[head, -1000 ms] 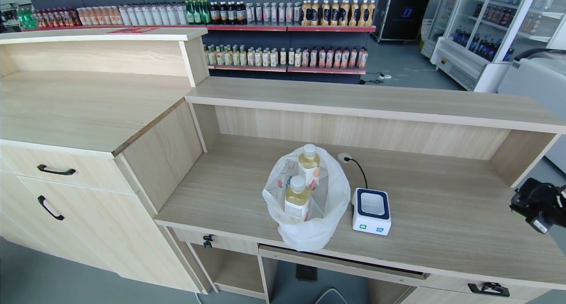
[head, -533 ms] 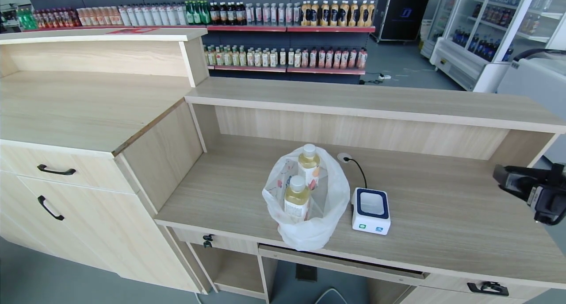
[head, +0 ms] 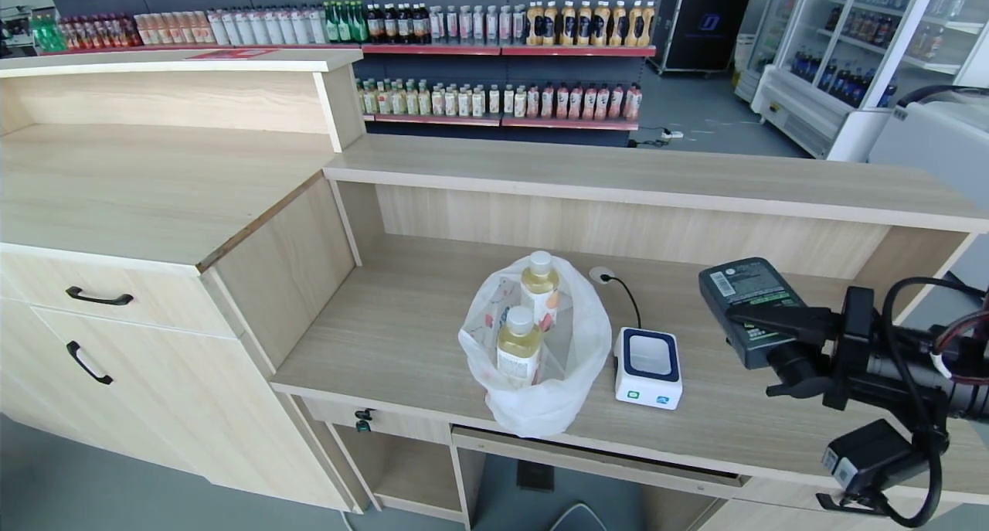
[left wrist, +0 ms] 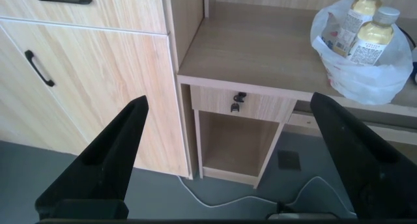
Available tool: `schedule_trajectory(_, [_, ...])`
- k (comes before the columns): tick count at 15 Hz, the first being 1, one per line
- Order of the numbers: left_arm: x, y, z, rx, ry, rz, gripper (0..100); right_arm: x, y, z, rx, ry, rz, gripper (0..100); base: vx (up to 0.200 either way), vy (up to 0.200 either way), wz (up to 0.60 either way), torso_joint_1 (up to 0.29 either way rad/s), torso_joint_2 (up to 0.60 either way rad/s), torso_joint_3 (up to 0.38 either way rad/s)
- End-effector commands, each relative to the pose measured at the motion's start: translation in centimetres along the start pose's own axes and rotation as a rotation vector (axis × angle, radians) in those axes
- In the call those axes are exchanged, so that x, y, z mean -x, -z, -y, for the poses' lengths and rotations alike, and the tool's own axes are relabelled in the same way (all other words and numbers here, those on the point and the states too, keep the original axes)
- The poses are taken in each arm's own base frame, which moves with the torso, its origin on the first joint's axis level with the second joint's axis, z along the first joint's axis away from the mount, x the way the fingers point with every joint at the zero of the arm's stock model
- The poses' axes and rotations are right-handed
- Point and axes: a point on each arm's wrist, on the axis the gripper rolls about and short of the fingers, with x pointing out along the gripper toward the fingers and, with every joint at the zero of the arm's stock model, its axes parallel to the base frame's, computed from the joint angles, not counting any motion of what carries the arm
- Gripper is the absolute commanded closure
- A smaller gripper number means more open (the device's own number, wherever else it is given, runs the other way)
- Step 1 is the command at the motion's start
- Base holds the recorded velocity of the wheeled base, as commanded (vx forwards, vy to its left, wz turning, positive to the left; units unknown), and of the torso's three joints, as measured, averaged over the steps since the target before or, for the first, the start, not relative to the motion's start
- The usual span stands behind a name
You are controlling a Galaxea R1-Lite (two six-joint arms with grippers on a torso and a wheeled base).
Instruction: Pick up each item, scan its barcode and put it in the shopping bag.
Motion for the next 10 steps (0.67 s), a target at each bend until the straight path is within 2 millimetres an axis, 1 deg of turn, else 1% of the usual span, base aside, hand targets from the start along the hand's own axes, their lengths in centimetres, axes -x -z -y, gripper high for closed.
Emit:
schedule_trajectory(1, [0.0, 0.0, 0.0, 0.0, 0.0, 0.001, 0, 0.9, -2.0, 2.7, 0.109, 0.096, 0.037, 100, 0.0, 0.0, 0.0, 0.0, 0.0, 0.0])
schedule_trajectory(2, [0.0, 0.0, 0.0, 0.0, 0.0, 0.001, 0, 0.9, -2.5, 3.9, 0.172, 0.144, 0.054, 100, 0.0, 0.0, 0.0, 0.0, 0.0, 0.0])
schedule_trajectory(4, [0.0, 0.0, 0.0, 0.0, 0.0, 0.001, 0, 1.0, -3.2, 4.9, 0.239, 0.192, 0.077, 100, 0.0, 0.0, 0.0, 0.0, 0.0, 0.0])
schedule_trajectory(7, [0.0, 0.0, 0.0, 0.0, 0.0, 0.001, 0, 0.3, -4.6, 6.5, 0.367, 0.295, 0.143, 100, 0.0, 0.0, 0.0, 0.0, 0.0, 0.0])
schedule_trajectory(10, [0.0, 0.0, 0.0, 0.0, 0.0, 0.001, 0, -1.1, -5.9, 8.7, 0.463, 0.477, 0.173, 100, 0.0, 0.0, 0.0, 0.0, 0.0, 0.0])
